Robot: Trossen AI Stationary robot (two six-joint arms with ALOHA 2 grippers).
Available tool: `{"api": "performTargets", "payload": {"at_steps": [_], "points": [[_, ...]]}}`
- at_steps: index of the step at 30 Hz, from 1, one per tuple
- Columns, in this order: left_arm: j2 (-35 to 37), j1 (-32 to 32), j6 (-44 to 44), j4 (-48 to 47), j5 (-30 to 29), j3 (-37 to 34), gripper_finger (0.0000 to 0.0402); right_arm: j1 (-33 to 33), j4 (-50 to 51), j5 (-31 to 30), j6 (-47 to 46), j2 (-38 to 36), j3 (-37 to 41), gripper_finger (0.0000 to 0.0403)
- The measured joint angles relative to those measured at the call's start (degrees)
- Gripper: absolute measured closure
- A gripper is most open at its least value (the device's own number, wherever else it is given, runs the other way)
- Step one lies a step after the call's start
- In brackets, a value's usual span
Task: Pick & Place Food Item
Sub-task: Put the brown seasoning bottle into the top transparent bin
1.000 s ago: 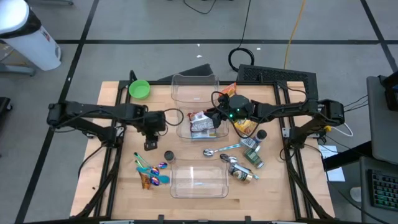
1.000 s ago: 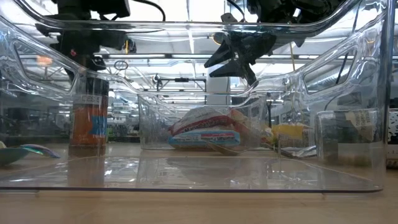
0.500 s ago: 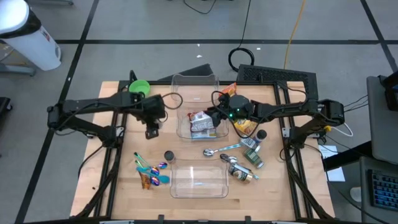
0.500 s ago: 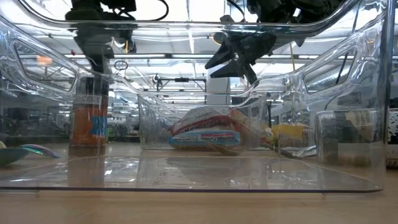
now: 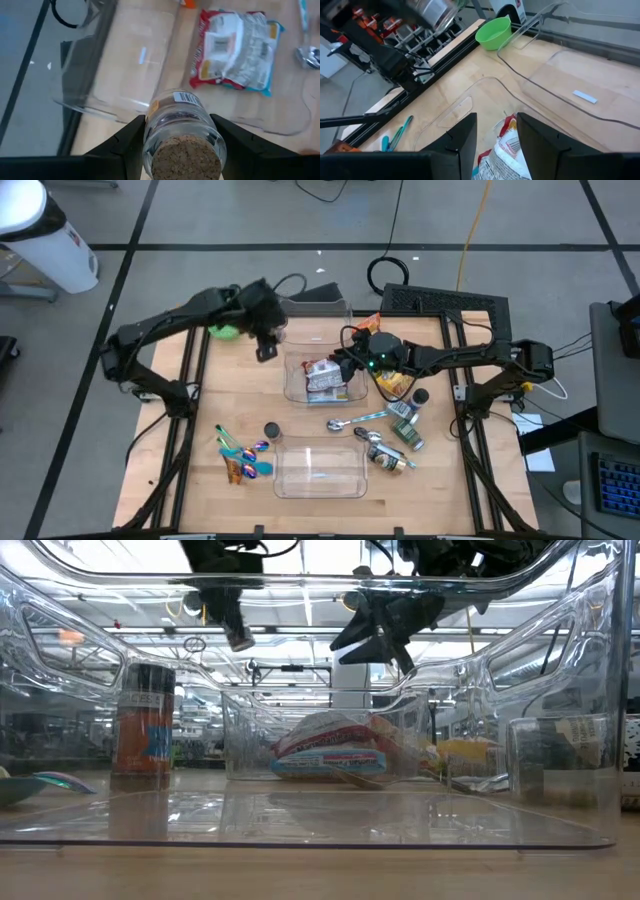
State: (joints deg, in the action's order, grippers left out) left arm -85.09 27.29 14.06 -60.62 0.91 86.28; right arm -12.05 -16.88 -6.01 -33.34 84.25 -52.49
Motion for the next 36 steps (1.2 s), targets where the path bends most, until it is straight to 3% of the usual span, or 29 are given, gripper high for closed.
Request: {"api": "performTargets", "payload": {"at_steps": [10,26,36], "points": [[-11.15,4.1,8.39,-5.33,0.04,11.69,0.0202,0.0,-1.29,0.07,2.68,-0.01,0.0,0.0273],[-22.71,11.2,12.55,-5.24,-0.68,11.89,0.0204,-2.58,-1.42,0.12,5.85,0.0,0.0,0.0273],[-25.76,10.2,14.02,-2.54,-2.47,11.89,0.0204,-4.55,-0.58,0.16,5.99,0.0,0.0,0.0273]]}}
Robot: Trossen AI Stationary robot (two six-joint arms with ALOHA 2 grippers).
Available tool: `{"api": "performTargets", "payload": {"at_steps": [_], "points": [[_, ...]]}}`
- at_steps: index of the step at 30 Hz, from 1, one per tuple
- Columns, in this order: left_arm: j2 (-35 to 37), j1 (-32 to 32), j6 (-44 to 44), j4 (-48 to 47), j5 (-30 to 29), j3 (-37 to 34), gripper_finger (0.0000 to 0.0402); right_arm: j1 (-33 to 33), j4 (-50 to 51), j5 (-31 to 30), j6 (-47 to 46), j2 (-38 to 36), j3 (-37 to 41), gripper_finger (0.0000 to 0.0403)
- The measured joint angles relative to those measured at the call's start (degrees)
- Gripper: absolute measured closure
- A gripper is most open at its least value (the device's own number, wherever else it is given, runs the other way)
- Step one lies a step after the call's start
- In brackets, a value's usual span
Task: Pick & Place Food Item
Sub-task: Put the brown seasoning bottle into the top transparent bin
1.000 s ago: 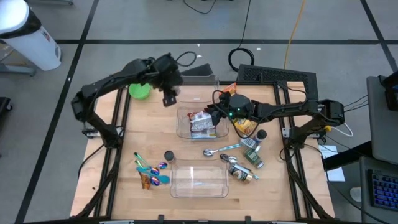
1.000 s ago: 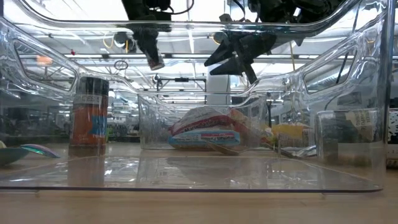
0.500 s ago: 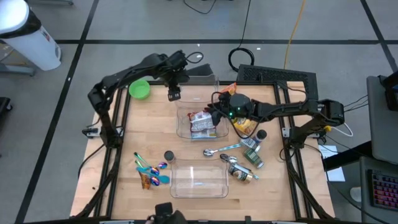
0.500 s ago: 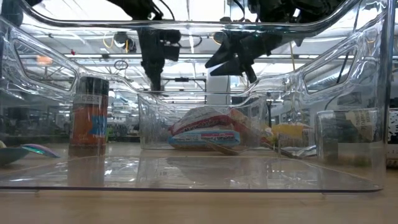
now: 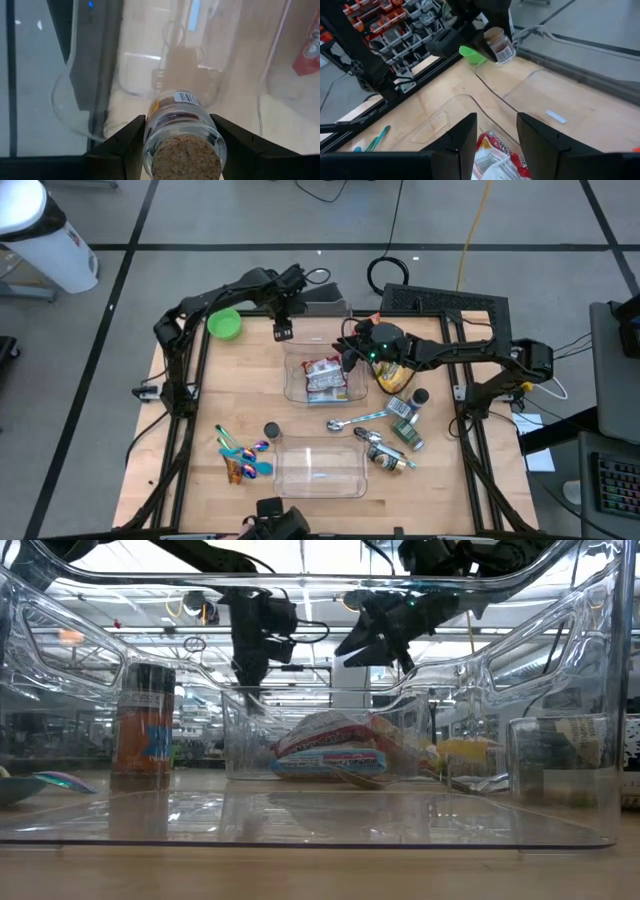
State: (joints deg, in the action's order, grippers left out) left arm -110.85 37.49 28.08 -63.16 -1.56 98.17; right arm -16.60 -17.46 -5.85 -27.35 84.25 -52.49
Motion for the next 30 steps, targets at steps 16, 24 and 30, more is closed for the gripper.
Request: {"api": "performTargets", "payload": {"at_steps": [16,24,30], "points": [[-0.41,-2.27,-2.43,3.48,0.46,-0.09,0.0204,0.76,1.93,0.11,-0.44,0.0,0.0,0.0273],[-3.51,-2.74,-17.04,2.96,1.47,-0.02,0.0204,1.33,2.7,-0.6,-3.05,-0.08,0.0,0.0273],[-4.96,-3.17,-22.3,3.29,-0.29,-0.02,0.0204,1.29,3.17,-1.79,-2.82,-0.66,-0.02,0.0273]]}}
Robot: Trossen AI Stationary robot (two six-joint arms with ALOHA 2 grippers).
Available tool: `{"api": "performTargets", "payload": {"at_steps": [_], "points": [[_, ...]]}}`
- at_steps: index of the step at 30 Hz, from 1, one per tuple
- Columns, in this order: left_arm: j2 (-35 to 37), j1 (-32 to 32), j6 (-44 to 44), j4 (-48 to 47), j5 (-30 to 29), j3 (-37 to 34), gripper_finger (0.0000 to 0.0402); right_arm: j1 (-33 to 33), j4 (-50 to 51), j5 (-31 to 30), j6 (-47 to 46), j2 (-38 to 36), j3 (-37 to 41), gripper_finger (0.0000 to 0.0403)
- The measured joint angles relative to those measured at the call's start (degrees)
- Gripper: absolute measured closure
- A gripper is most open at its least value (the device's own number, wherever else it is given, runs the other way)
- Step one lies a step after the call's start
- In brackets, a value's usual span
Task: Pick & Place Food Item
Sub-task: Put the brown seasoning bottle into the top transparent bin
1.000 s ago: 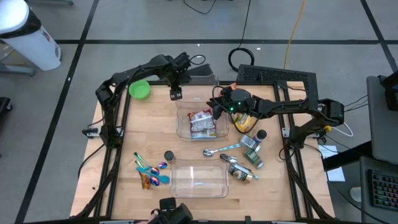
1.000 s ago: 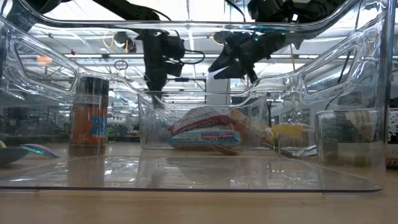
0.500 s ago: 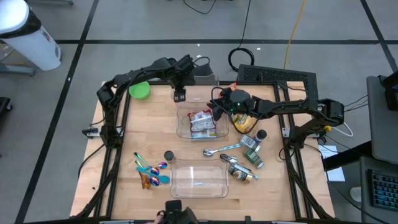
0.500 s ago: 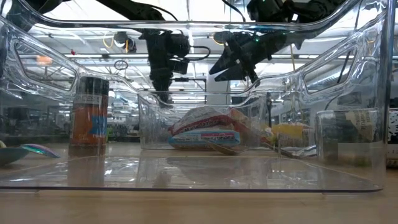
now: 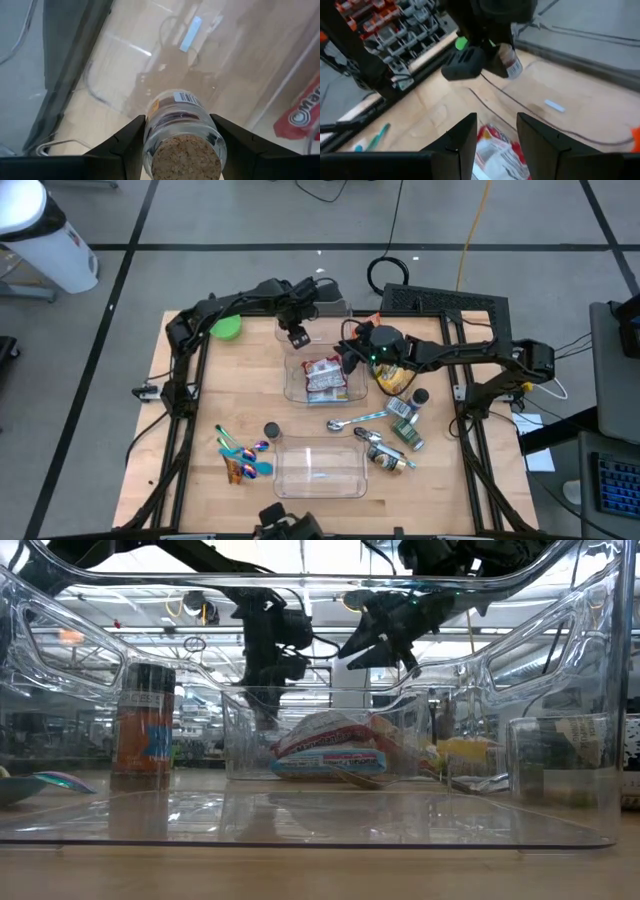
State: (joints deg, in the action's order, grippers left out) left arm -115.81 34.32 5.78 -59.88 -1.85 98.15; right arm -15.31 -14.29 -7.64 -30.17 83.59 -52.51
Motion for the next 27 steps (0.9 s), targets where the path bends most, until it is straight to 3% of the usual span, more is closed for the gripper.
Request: {"api": "performTargets", "payload": {"at_steps": [3,8,12,27], "points": [[-0.37,0.06,0.53,0.23,0.53,0.0,0.0204,0.0,0.34,0.15,-0.19,-0.02,0.0,0.0273],[-0.53,-0.51,10.64,0.55,1.2,0.06,0.0204,0.07,1.52,0.16,-0.44,-0.04,0.0,0.0273],[-0.52,-0.61,13.72,0.9,1.4,0.07,0.0204,0.04,1.54,0.16,-0.44,-0.04,0.0,0.0273],[-2.57,1.52,10.97,3.13,2.69,0.11,0.0204,0.04,2.59,0.2,-0.63,-0.04,0.0,0.0273]]}}
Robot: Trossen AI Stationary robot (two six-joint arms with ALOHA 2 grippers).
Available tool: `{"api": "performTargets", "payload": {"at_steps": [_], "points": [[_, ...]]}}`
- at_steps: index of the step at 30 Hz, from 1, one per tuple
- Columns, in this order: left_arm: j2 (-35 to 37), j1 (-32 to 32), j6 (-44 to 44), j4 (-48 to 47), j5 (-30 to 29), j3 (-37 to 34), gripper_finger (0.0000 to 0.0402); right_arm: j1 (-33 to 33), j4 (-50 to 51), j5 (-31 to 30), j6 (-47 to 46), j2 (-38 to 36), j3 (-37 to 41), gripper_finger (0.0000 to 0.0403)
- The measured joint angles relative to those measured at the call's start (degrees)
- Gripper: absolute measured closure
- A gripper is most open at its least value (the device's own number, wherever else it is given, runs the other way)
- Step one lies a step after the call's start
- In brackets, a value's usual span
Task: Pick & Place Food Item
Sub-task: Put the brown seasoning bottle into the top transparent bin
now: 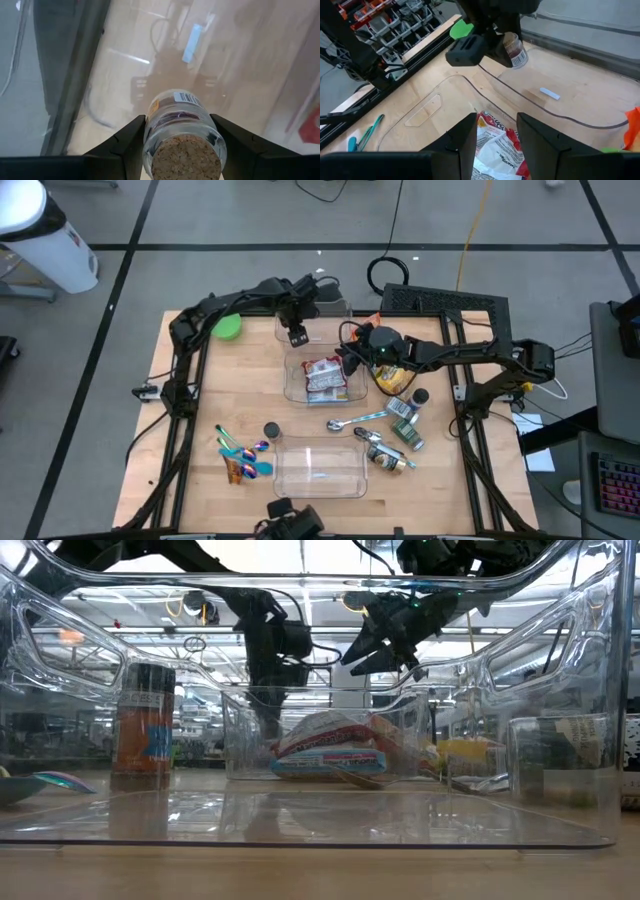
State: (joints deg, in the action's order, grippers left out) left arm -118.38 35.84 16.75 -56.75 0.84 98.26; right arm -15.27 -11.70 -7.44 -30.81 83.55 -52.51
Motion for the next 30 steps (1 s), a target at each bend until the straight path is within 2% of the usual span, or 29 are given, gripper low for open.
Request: {"api": "performTargets", "payload": {"at_steps": [12,30], "points": [[-3.18,-2.47,2.57,-0.42,-3.56,0.0,0.0204,0.0,0.96,0.0,0.15,0.0,0.0,0.0273],[-4.38,-1.89,2.52,-0.53,-1.28,0.09,0.0204,0.0,1.44,0.0,0.43,0.0,0.0,0.0273]]}}
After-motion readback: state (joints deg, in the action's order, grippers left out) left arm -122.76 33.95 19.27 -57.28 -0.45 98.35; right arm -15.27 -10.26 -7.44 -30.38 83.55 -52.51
